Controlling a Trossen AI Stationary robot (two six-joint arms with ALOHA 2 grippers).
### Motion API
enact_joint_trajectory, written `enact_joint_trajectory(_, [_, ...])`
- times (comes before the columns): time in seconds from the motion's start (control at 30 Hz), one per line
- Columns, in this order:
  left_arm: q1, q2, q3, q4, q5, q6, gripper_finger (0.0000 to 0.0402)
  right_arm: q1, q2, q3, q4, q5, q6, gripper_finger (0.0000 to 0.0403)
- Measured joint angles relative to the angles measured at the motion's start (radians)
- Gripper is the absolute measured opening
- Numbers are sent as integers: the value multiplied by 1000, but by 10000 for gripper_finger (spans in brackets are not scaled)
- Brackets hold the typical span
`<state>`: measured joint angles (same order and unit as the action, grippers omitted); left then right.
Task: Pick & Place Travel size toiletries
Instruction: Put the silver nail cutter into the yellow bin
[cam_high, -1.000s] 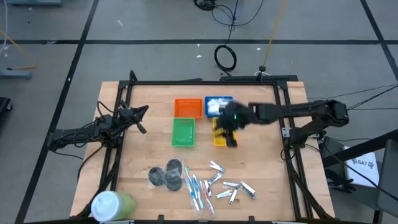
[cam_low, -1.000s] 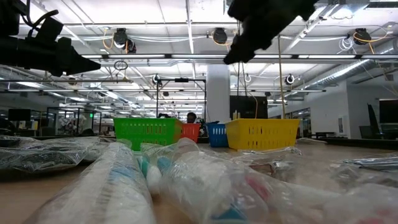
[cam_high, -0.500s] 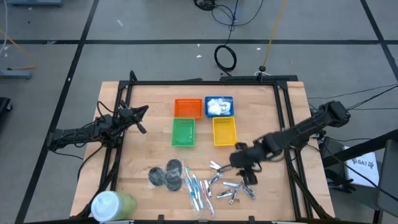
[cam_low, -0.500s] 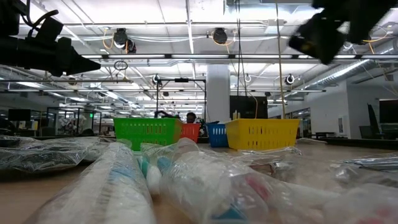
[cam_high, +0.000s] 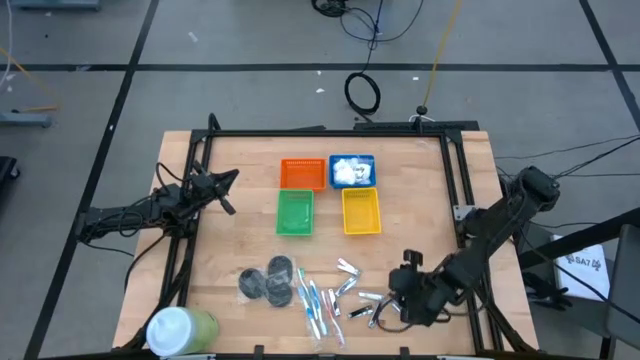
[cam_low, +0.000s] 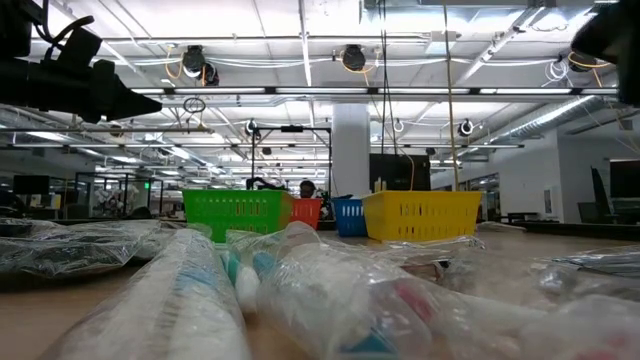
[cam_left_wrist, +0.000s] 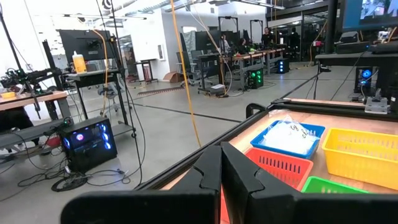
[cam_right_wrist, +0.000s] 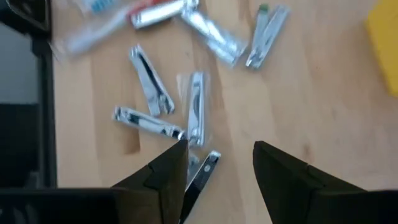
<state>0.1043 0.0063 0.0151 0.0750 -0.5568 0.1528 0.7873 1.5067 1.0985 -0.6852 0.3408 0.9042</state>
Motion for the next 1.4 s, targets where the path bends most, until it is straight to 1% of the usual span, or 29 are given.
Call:
enact_joint_trajectory(0.17, [0, 0, 0, 0, 1, 0, 1, 25, 88, 0, -1, -13, 27, 169])
enact_joint_trajectory(0.23, [0, 0, 0, 0, 0, 0, 1, 30, 112, 0, 0, -52, 43, 169])
enact_joint_trajectory(0.47, [0, 0, 0, 0, 0, 0, 1, 55, 187, 0, -1, -137, 85, 169])
enact_joint_trajectory(0.73, [0, 0, 0, 0, 0, 0, 1, 82, 227, 0, 0, -135, 124, 169])
enact_joint_trajectory(0.93, [0, 0, 0, 0, 1, 0, 1, 82, 257, 3, 4, -133, 132, 169])
enact_joint_trajectory(1.2, [0, 0, 0, 0, 0, 0, 1, 69, 260, 3, -20, -134, 133, 169])
enact_joint_trajectory(1.3, [0, 0, 0, 0, 0, 0, 1, 56, 260, 3, -24, -132, 116, 169])
enact_joint_trajectory(1.4, [0, 0, 0, 0, 0, 0, 1, 32, 260, 2, 12, -132, 72, 169])
